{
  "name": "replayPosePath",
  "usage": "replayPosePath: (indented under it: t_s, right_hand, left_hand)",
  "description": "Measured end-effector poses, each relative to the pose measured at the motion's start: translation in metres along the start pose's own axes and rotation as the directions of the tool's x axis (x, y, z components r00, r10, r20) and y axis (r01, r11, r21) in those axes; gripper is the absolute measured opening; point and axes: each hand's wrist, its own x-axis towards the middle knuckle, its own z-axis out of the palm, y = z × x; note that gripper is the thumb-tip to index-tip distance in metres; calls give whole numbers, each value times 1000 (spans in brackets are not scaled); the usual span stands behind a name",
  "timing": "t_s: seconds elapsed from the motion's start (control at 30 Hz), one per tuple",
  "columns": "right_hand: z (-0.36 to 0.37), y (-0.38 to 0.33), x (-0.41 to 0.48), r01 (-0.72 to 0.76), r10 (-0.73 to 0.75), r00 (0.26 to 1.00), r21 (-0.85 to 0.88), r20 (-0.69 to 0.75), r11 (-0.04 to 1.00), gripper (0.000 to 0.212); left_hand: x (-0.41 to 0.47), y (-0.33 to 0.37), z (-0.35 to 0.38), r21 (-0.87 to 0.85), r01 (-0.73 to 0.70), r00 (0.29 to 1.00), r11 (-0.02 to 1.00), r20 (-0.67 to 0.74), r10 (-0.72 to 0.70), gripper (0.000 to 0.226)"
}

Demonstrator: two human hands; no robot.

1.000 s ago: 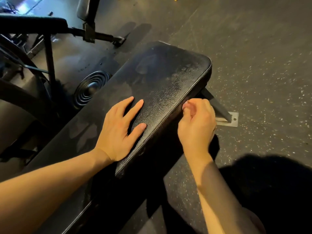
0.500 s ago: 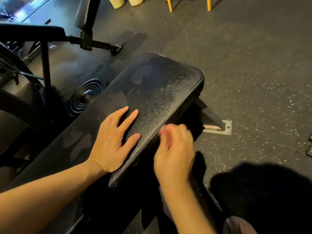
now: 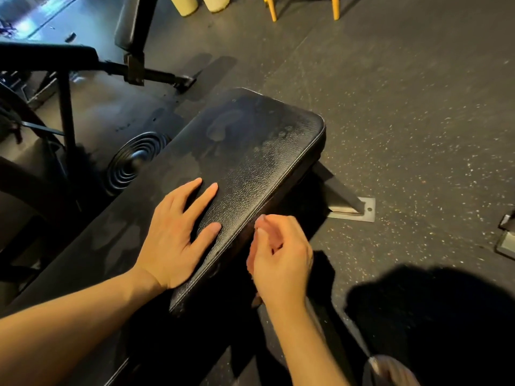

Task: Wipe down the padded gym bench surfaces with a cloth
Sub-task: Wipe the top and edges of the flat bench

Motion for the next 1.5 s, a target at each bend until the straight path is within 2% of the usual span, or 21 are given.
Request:
replayPosePath:
  t_s: [0.03, 0.1, 0.17, 0.23, 0.33, 0.5, 0.57, 0.67, 0.7, 0.8, 0.87, 1.0, 1.13, 1.2, 1.23, 1.33, 1.4, 1.43, 1.5]
  right_hand:
    - [-1, 3, 4, -35, 36, 999, 37, -21, 999, 10]
    - [-13, 9, 36, -93, 106, 976, 75, -191, 993, 8]
    - [-30, 11, 83, -135, 203, 909, 203, -364, 970, 7]
    - [-45, 15, 123, -152, 310, 868, 387, -388, 909, 17]
    - [-43, 13, 142, -192, 384, 882, 534, -274, 823, 29]
    - [-18, 3, 85, -238, 352, 927, 520, -131, 820, 19]
    - [-9, 3, 49, -309, 386, 922, 576, -13, 757, 19]
    - [-8, -5, 19, -438, 465, 878, 582, 114, 685, 20]
    - [-11, -6, 25, -440, 475, 874, 575, 99, 690, 21]
    - [-25, 5, 77, -306, 463, 877, 591, -130, 746, 25]
    - [-28, 12, 111, -232, 409, 879, 530, -245, 816, 20]
    - [-17, -2, 82, -182, 307, 932, 485, -193, 855, 21]
    - [1, -23, -21, -271, 306, 952, 458, -2, 846, 23]
    - [1, -32, -42, -324, 306, 945, 425, 113, 845, 21]
    - [-1, -33, -36, -331, 308, 943, 417, 123, 847, 19]
    - [-15, -22, 23, -250, 321, 942, 438, -96, 864, 15]
    - [-24, -18, 58, -175, 257, 944, 345, -207, 922, 16]
    - [-23, -21, 62, -151, 225, 951, 317, -211, 936, 17]
    - [-18, -31, 43, -160, 207, 970, 305, -129, 939, 19]
  left_hand:
    - [0, 0, 0, -2, 0, 1000, 1000, -1, 0, 70]
    - [0, 0, -1, -4, -1, 1000, 1000, -2, 1, 69]
    - [0, 0, -1, -7, -2, 1000, 1000, -7, 2, 68]
    - [0, 1, 0, -6, -1, 1000, 1000, -8, 1, 67]
    - [0, 1, 0, -6, 3, 1000, 1000, -15, -3, 67]
    - [0, 1, -1, -1, -1, 1000, 1000, -12, 1, 67]
    - [0, 1, 0, 0, 1, 1000, 1000, -5, -1, 67]
    - [0, 0, 0, 6, 1, 1000, 1000, -4, -1, 67]
    - [0, 0, 0, 5, 0, 1000, 1000, -9, 0, 67]
    - [1, 0, 1, 1, -6, 1000, 1000, -16, 6, 66]
    - [1, 0, 2, 6, -5, 1000, 1000, -24, 6, 66]
    - [1, 0, 1, 5, -5, 999, 1000, -34, 5, 66]
    - [1, -2, 3, 5, -11, 999, 1000, -32, 11, 66]
    - [1, -2, 3, 2, -11, 999, 1000, -32, 11, 67]
    - [1, -3, 4, 0, -10, 999, 1000, -36, 10, 67]
    - [0, -2, 3, -5, -9, 999, 1000, -47, 8, 67]
    - [1, -3, 5, -6, -11, 999, 1000, -51, 10, 66]
    - [1, -4, 6, -7, -14, 998, 1000, -55, 13, 66]
    - [1, -5, 7, -19, -18, 998, 1000, -62, 16, 66]
